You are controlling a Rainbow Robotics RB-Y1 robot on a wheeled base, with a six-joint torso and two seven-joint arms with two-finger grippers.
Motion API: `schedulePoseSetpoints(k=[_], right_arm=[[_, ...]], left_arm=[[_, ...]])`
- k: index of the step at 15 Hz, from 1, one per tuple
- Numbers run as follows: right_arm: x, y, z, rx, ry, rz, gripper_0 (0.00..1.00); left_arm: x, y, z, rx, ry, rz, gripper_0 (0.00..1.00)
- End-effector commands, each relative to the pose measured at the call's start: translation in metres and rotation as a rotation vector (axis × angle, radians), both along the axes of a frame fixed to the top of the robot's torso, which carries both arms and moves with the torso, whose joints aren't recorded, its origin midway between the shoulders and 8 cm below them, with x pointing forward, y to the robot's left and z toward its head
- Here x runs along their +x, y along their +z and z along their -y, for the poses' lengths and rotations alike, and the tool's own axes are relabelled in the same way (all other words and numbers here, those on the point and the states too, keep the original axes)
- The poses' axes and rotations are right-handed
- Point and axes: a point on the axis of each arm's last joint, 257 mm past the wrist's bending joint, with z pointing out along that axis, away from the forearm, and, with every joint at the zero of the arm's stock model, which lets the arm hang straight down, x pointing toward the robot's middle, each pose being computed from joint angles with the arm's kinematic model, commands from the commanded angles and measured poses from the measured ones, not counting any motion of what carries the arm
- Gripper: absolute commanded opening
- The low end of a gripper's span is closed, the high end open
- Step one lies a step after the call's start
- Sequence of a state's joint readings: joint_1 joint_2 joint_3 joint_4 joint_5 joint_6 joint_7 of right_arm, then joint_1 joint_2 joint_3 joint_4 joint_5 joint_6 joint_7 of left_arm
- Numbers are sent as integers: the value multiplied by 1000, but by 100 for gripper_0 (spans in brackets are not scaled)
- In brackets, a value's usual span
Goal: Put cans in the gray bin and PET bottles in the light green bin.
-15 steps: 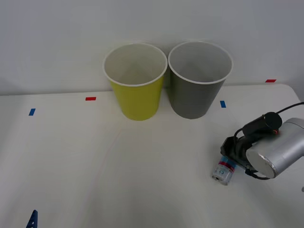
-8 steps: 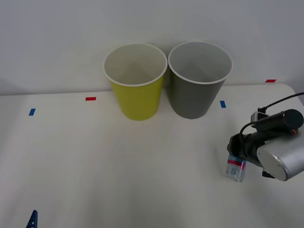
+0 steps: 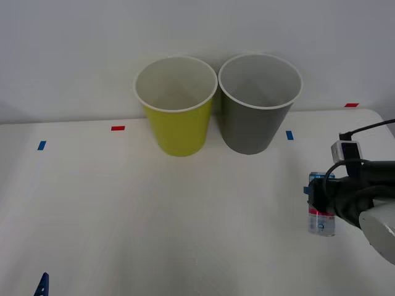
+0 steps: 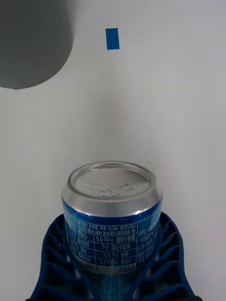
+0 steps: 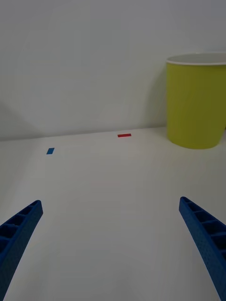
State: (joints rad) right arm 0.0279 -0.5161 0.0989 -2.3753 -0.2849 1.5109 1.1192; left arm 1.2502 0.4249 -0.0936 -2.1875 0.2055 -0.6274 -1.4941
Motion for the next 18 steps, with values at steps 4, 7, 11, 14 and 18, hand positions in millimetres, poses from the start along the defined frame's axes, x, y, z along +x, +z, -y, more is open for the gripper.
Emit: schedulePoseSetpoints(k=[4,7,11,14,18], right_arm=[[15,62,-19,-99,148,156,0],[14,88,-34,-143,223,230,0],[5,110,-47,-205,309,287,0],[9,122,-48,-231,352,321,0],[23,164,-58,-181,347,429,0]], left_arm=[[0,0,0,0,0,0,100],[0,0,0,0,0,0,100],[0,0,0,0,0,0,100],[0,0,0,0,0,0,100],[0,0,0,0,0,0,100]])
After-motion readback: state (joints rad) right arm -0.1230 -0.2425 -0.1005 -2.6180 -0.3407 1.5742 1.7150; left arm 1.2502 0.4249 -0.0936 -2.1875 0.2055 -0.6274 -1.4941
